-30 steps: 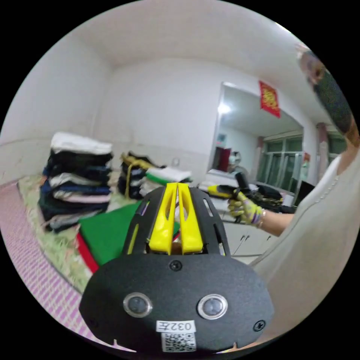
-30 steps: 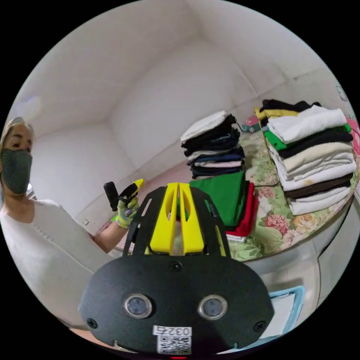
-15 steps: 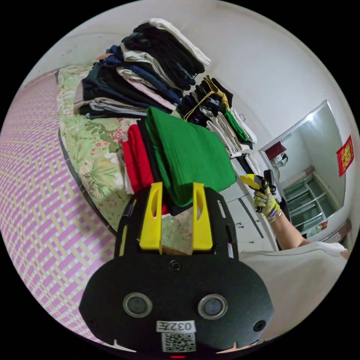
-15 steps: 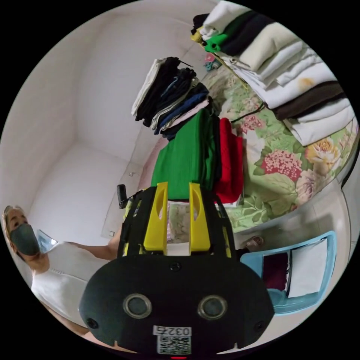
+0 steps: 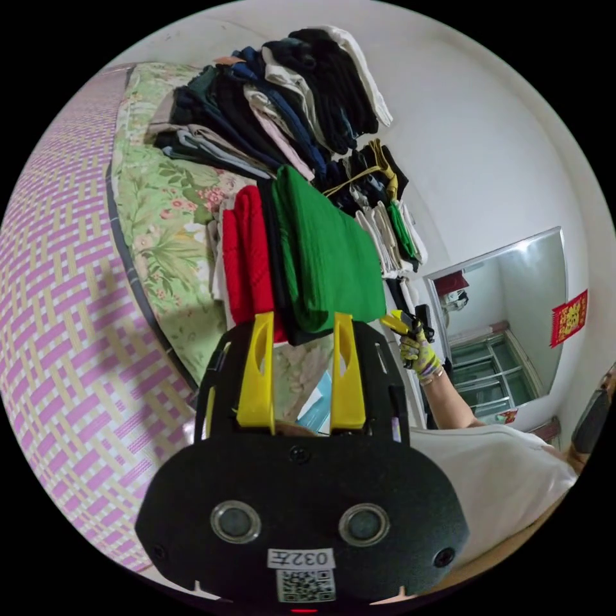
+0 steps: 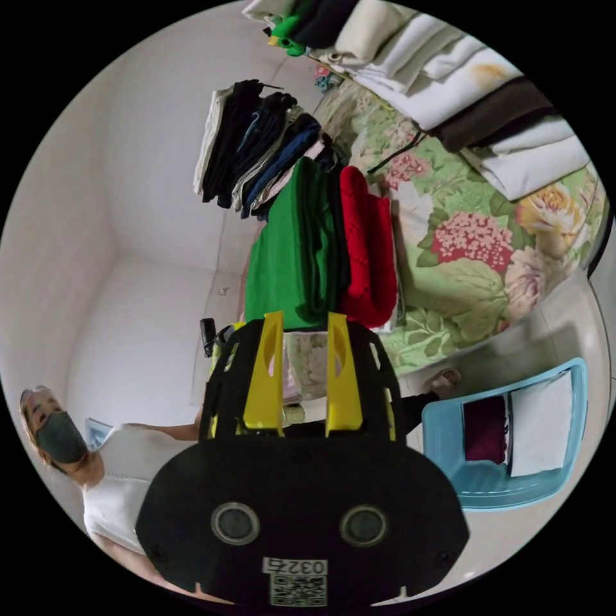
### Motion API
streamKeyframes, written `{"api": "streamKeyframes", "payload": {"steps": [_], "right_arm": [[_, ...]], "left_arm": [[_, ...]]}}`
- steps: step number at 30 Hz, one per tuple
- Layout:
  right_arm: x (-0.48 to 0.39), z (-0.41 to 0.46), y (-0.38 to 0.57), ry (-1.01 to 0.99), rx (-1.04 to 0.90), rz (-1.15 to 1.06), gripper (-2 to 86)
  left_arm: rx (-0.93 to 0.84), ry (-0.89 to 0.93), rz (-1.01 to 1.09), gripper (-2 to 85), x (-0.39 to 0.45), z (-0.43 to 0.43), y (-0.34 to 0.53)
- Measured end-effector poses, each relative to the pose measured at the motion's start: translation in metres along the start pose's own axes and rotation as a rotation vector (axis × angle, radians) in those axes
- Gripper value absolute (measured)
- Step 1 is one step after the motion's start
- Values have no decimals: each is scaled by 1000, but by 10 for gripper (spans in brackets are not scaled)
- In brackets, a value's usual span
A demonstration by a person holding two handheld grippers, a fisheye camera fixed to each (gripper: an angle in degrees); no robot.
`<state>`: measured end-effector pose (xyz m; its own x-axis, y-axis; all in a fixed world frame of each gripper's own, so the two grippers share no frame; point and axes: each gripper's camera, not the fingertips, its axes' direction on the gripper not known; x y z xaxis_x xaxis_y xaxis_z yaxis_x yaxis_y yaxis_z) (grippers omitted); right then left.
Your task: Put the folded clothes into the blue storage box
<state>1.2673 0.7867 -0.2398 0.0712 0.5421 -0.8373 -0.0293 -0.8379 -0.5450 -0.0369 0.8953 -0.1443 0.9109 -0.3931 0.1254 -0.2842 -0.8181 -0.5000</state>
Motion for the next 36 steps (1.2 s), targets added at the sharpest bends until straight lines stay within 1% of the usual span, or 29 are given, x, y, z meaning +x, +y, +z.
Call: {"api": "streamKeyframes", "payload": {"steps": [2,5,7,10,12,15,16,18,20,23,25,28,30,36], "right_arm": [[0,4,-7,6,0,-1,85],[-6,8,-20,24,-13,-8,69],[-10,10,-27,36,-23,-20,65],[-13,12,-35,36,-19,-22,79],[-6,17,-41,58,-47,29,110],[7,24,-46,28,-67,75,111],[8,26,-47,12,-72,77,108],[7,29,-51,-1,-64,44,73],[2,29,-55,31,-57,30,67],[-12,28,-63,60,-51,-18,63],[-19,26,-68,43,-40,-22,61],[-26,27,-78,72,-63,-28,57],[-26,26,-84,52,-60,-11,56],[-16,26,-90,66,-95,35,64]], "left_arm": [[-17,-15,-11,95,-1,2,-2],[-6,44,-47,85,-3,1,-7],[-33,16,-45,78,1,2,-11],[-72,-103,9,77,22,2,-17],[-110,-197,55,82,39,4,-21],[-130,-242,78,82,49,4,-23],[-131,-237,77,82,49,3,-24],[-139,-217,63,70,44,2,-26],[-147,-214,51,50,40,0,-27],[-129,-173,48,41,37,-8,-29],[-113,-154,38,44,35,-14,-30],[-81,-85,6,60,28,-24,-27],[-44,5,-44,67,17,-31,-21],[-65,92,-135,77,1,-12,-9]]}}
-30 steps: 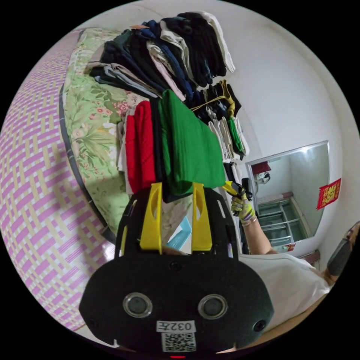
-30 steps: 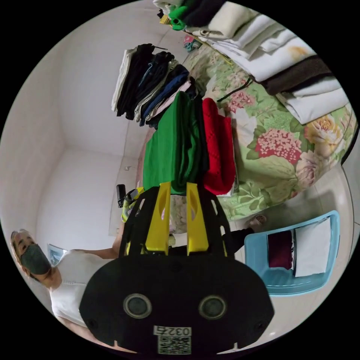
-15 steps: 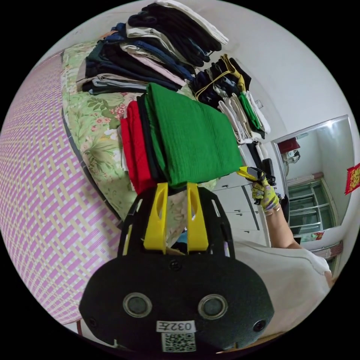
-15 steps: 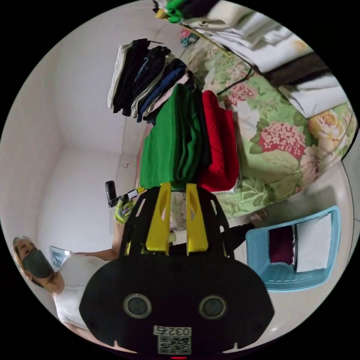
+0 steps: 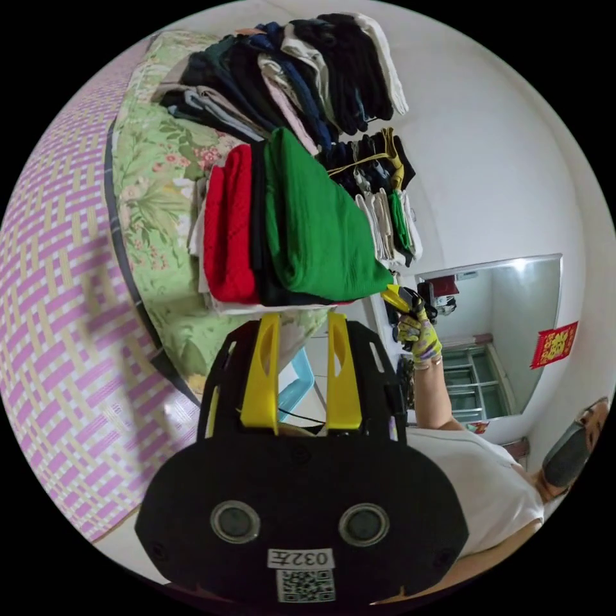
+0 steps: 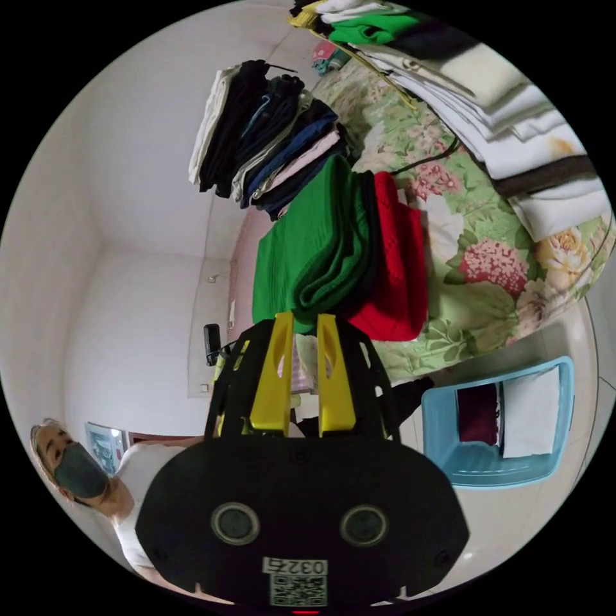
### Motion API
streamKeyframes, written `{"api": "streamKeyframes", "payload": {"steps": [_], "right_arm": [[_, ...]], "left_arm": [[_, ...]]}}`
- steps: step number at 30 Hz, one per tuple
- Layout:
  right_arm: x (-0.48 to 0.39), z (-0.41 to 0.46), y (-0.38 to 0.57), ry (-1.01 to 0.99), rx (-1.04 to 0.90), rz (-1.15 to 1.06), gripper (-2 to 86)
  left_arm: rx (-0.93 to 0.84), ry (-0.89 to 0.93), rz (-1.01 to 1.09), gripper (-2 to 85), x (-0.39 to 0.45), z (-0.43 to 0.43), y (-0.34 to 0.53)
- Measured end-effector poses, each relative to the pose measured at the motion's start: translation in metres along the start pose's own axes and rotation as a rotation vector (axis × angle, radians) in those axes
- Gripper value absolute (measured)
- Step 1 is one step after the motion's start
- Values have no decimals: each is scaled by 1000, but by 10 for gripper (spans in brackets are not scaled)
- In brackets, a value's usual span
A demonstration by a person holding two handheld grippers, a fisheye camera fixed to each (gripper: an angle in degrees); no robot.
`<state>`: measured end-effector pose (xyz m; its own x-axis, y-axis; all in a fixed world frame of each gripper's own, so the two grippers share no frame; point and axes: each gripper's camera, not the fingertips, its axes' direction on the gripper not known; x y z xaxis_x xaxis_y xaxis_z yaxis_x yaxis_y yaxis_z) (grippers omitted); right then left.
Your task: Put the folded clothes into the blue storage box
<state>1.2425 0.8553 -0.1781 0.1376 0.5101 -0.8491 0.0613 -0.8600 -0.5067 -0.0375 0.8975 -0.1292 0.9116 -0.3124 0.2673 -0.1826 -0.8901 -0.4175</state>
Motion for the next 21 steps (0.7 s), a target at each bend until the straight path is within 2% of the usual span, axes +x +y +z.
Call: {"api": "streamKeyframes", "payload": {"steps": [8,17,21], "right_arm": [[21,-7,6,-69,38,54,85],[31,-13,14,-88,51,63,84],[35,-17,15,-128,55,74,89]], "left_arm": [[87,29,-58,86,-2,7,-11],[48,-180,53,90,31,13,-20],[65,-52,7,90,19,6,-23]]}}
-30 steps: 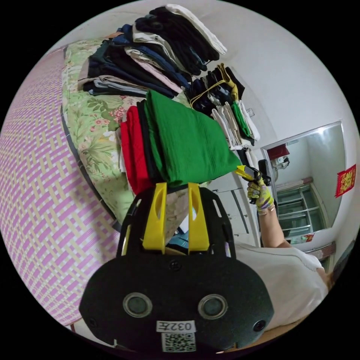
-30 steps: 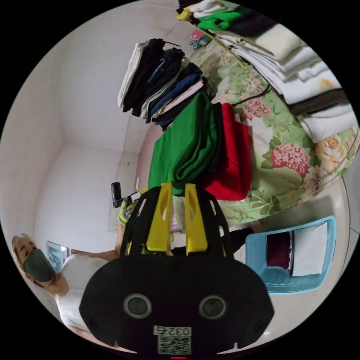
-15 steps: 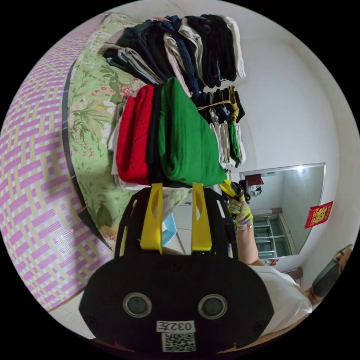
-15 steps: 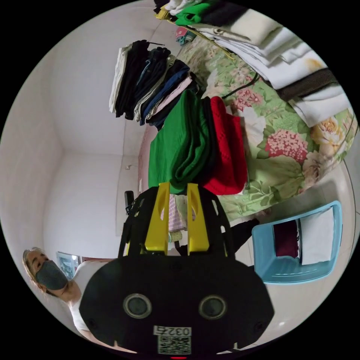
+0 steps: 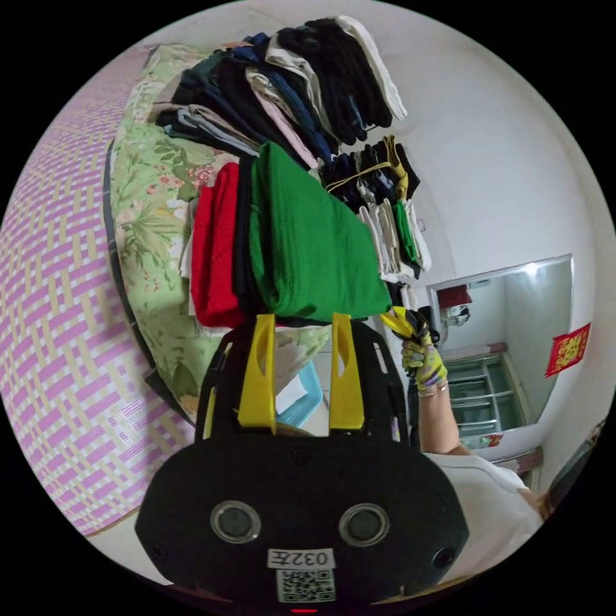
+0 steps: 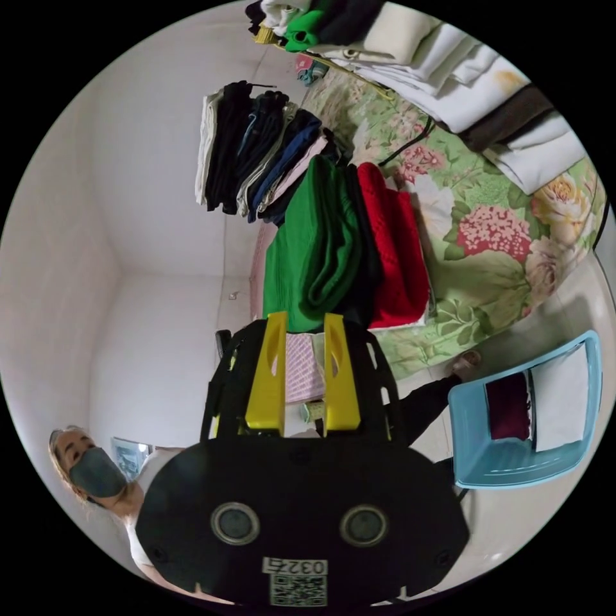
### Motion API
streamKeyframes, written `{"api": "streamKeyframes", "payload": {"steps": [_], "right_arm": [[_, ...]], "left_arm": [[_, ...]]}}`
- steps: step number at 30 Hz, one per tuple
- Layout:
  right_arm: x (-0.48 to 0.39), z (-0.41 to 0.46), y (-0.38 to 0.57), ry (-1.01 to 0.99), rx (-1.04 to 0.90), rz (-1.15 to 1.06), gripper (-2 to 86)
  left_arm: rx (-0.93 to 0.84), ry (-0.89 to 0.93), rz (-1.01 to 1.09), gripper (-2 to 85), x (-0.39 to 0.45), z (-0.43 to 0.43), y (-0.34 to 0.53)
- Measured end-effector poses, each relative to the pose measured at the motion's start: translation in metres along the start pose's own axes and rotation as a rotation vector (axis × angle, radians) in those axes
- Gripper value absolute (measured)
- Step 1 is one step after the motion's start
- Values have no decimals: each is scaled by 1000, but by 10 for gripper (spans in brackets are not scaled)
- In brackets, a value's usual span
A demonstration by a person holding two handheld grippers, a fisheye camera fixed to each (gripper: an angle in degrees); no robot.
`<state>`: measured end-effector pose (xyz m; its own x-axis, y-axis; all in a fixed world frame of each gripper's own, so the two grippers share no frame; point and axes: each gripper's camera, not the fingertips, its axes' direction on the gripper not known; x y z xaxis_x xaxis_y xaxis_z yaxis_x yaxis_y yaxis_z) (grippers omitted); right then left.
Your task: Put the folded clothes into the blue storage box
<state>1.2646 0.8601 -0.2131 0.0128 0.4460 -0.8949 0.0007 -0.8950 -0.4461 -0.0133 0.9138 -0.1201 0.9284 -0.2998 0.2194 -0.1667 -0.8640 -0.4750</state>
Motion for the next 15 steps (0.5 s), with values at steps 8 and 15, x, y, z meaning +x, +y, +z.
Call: {"api": "streamKeyframes", "payload": {"steps": [8,15], "right_arm": [[21,-13,8,-36,40,73,87],[24,-10,7,-4,-14,49,99]], "left_arm": [[3,80,-79,87,-18,0,-5],[2,136,-109,88,-26,0,-9]]}}
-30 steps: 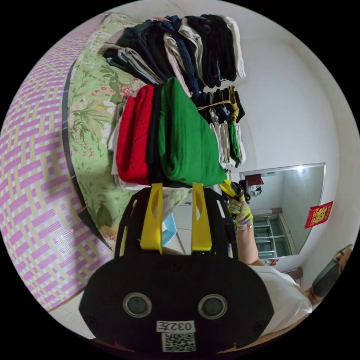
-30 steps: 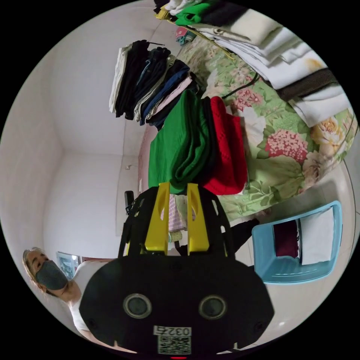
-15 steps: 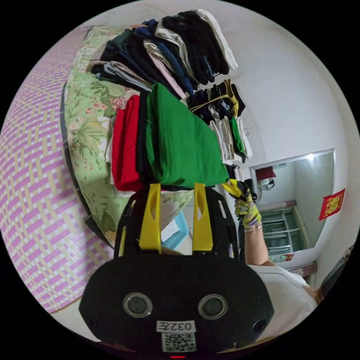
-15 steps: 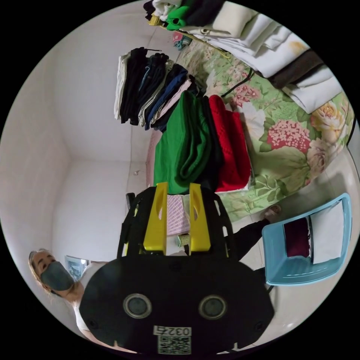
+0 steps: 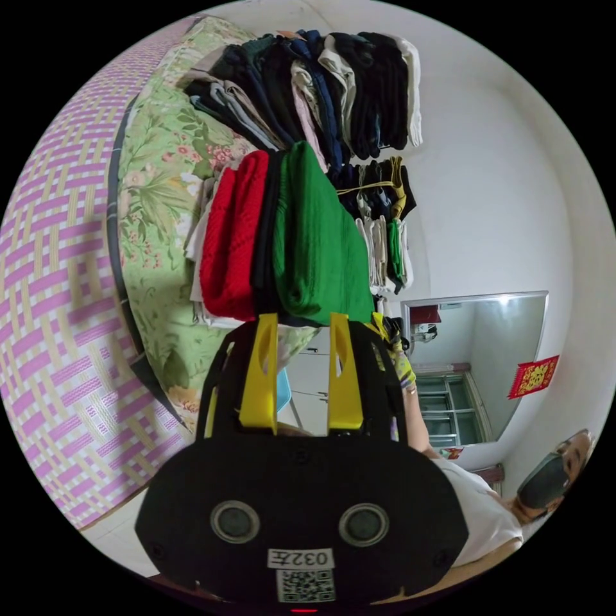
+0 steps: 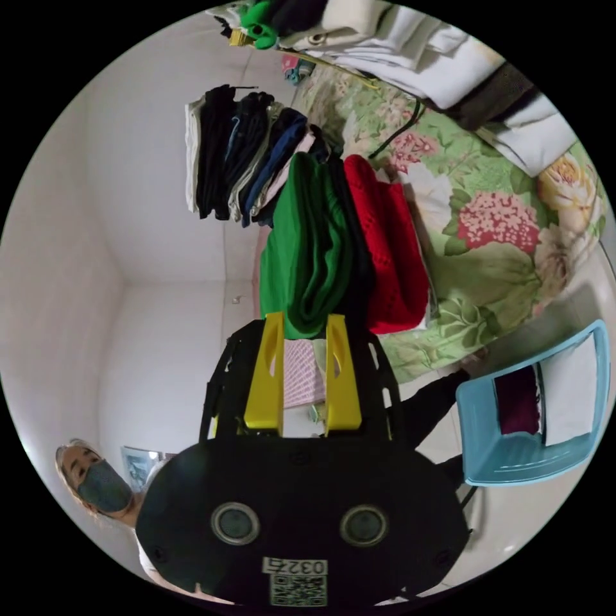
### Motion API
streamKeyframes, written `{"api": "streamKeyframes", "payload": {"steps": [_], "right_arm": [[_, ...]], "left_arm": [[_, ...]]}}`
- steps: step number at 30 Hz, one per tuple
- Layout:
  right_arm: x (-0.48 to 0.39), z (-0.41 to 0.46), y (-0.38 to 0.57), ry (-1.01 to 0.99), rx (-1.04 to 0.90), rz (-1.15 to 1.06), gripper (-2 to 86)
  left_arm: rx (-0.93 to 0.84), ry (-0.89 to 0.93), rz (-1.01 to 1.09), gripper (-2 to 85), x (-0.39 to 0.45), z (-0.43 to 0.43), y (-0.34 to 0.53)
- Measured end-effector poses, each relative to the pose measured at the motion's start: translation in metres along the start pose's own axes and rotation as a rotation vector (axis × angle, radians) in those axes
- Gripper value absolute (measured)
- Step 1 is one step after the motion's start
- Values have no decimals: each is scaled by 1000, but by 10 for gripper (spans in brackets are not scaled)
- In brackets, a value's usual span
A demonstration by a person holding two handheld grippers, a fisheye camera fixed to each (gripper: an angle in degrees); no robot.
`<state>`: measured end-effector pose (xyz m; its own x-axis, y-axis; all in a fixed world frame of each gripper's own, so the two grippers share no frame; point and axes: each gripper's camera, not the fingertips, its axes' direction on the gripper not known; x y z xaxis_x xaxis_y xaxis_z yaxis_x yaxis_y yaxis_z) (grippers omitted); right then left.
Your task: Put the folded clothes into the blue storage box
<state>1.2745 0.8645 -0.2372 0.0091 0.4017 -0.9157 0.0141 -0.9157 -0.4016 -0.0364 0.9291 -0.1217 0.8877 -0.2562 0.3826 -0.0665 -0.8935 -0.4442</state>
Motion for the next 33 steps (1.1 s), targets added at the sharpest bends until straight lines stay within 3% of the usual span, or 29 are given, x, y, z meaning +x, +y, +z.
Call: {"api": "streamKeyframes", "payload": {"steps": [2,7,12,18,23,26,29,33], "right_arm": [[-1,3,-2,51,-30,-6,94],[-7,-5,0,-48,-30,-8,75],[0,-26,5,-324,22,64,70],[11,-35,18,-490,59,119,69],[14,-40,32,-547,68,126,70],[18,-48,44,-550,74,130,69],[25,-56,57,-537,79,134,69],[31,-61,73,-505,79,111,73]], "left_arm": [[2,4,-6,88,-1,-1,0],[21,63,-35,88,-7,-3,2],[21,202,-62,89,-7,2,1],[4,306,-101,100,3,34,-11],[5,343,-196,102,9,69,-19],[129,380,-307,93,1,70,-13],[272,337,-303,87,1,56,-8],[228,291,-247,77,9,64,-25]]}}
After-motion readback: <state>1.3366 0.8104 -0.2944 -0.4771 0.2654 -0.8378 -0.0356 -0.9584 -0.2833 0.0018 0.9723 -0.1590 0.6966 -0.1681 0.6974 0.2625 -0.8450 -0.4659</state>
